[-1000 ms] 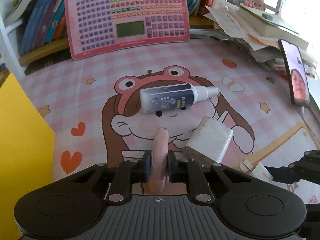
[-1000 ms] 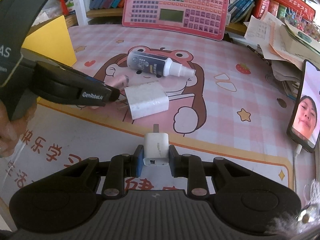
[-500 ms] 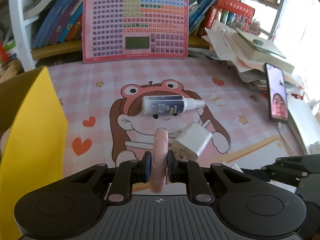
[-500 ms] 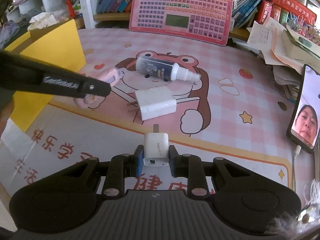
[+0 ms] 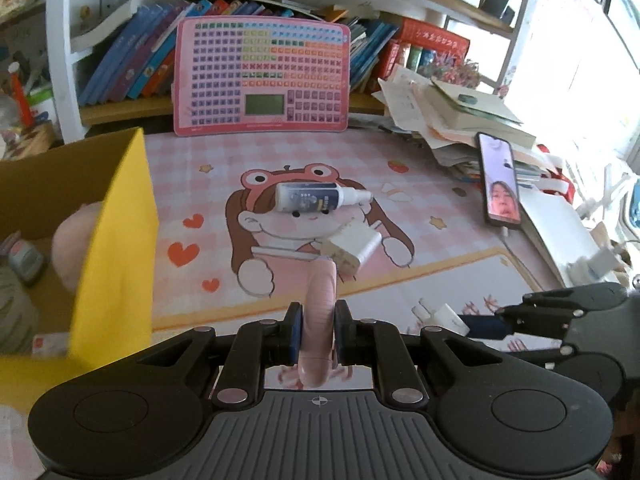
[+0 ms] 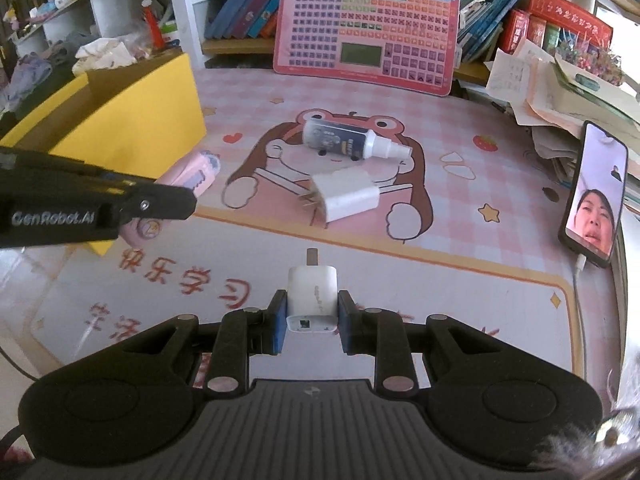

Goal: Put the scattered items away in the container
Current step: 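Carry the pink eraser and white charger with both tools to the yellow box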

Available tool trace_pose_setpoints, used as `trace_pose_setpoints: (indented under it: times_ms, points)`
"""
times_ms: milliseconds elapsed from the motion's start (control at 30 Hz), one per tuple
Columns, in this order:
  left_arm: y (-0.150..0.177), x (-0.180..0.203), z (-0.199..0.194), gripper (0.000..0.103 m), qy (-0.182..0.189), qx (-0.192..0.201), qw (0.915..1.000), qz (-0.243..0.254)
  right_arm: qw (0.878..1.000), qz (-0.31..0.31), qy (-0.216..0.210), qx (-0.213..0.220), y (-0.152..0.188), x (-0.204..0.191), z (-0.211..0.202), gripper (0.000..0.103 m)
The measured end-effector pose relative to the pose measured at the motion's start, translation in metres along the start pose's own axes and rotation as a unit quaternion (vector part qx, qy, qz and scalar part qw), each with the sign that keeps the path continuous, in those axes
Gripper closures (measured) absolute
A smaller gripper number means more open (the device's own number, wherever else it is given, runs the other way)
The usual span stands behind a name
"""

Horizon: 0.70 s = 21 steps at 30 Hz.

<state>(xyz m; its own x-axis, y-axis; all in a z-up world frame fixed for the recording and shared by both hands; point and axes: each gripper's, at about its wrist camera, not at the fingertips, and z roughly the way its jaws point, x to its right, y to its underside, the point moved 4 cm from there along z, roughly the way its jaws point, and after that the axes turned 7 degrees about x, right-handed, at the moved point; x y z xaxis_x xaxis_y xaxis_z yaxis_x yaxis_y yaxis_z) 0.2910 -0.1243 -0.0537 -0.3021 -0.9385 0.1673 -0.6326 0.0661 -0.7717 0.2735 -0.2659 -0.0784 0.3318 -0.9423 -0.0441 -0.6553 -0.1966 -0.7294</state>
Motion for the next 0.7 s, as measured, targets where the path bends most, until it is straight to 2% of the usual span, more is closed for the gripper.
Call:
trace_pose_setpoints:
  times_ms: [300, 700]
  points:
    - [0.032, -0.022, -0.054, 0.088, 0.013, 0.004, 0.9999, -0.009, 1.0, 0.007, 0.015, 0.005, 0.011, -0.037, -0.025, 0.079]
    - [0.073, -0.055, -0.124, 0.088, 0.019, 0.005, 0.9996, -0.018, 1.0, 0.002, 0.017, 0.008, 0.036, -0.11, -0.06, 0.079]
